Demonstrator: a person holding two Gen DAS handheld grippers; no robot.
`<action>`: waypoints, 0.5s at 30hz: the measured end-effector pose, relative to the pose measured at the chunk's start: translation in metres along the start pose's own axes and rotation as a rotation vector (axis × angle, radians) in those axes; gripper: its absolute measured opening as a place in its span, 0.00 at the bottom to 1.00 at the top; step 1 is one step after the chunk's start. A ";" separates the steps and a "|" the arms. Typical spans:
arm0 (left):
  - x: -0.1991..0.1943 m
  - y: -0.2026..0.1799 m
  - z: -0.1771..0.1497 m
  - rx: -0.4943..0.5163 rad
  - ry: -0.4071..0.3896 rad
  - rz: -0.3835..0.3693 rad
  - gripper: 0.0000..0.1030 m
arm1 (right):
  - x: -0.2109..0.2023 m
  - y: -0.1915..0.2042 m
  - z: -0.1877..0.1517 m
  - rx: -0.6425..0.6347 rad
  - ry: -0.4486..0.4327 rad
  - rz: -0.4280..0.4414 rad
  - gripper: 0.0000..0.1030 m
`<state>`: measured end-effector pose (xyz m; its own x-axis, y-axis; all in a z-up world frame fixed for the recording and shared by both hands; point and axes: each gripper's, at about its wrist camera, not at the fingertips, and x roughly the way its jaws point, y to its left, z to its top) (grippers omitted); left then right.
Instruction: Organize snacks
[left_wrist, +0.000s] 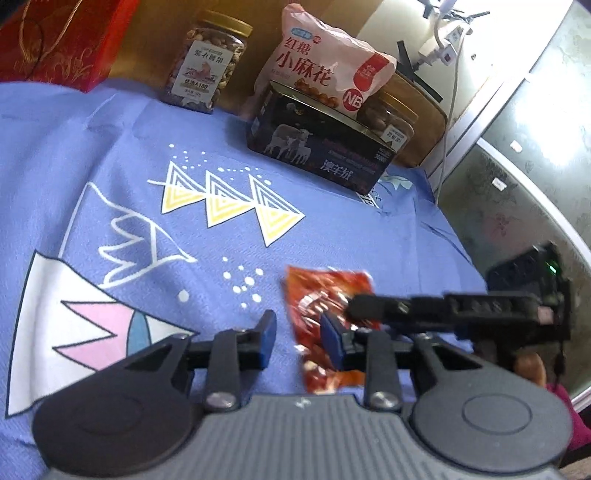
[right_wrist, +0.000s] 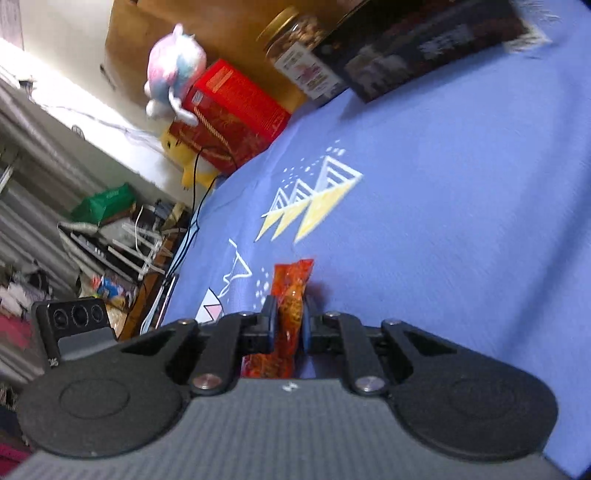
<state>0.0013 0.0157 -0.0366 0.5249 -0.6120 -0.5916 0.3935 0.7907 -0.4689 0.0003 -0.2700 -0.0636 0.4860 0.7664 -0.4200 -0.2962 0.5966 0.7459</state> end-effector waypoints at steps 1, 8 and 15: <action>0.001 -0.003 0.000 0.010 -0.001 0.005 0.29 | -0.008 -0.001 -0.007 0.005 -0.022 -0.007 0.15; 0.009 -0.014 -0.002 -0.017 0.047 -0.089 0.38 | -0.043 -0.021 -0.022 0.170 -0.129 0.013 0.12; 0.015 -0.025 -0.011 -0.046 0.106 -0.205 0.50 | -0.055 -0.034 -0.029 0.282 -0.164 0.070 0.12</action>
<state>-0.0092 -0.0137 -0.0410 0.3547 -0.7595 -0.5452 0.4478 0.6499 -0.6140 -0.0400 -0.3251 -0.0809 0.6051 0.7411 -0.2909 -0.1057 0.4369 0.8933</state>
